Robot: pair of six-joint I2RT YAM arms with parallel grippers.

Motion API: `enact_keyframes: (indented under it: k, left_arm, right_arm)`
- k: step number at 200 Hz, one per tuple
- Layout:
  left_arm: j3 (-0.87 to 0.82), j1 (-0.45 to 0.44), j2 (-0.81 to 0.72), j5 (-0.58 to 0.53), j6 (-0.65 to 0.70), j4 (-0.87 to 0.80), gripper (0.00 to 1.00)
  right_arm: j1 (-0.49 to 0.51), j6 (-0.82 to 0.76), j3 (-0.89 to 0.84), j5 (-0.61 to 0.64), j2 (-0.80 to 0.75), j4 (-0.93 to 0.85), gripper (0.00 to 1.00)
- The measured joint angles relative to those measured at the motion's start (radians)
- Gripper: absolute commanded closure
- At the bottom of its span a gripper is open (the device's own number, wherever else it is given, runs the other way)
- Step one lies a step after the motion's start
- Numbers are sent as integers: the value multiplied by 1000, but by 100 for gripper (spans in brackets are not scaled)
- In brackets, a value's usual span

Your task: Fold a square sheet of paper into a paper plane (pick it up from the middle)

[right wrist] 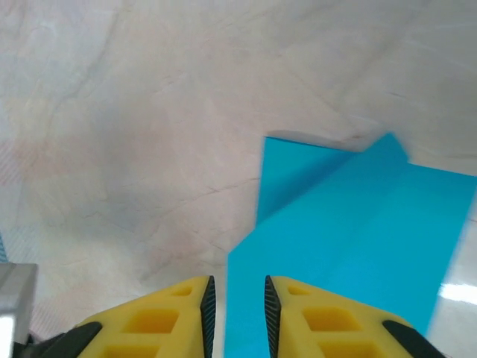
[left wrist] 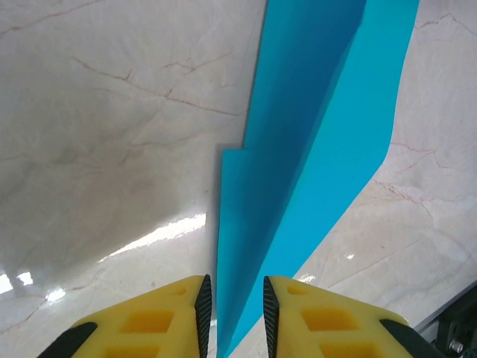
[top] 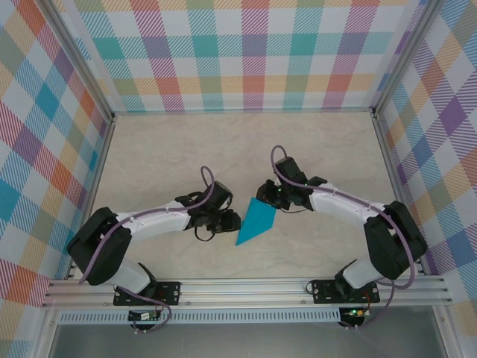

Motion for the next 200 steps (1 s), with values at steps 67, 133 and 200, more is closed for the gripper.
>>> enact_keyframes:
  k: [67,133,200]
  left_arm:
    - [77,14,98,1,2,11,71]
    - [110,20,141,20,7,21,70]
    - [112,21,157,10,8,34,70]
  right_arm:
    - [-22,66,-162,2,-60,-55,66]
    - [5,122,-215,-100,-67,4,63]
    - [68,186,-256,-147,-27,98,62]
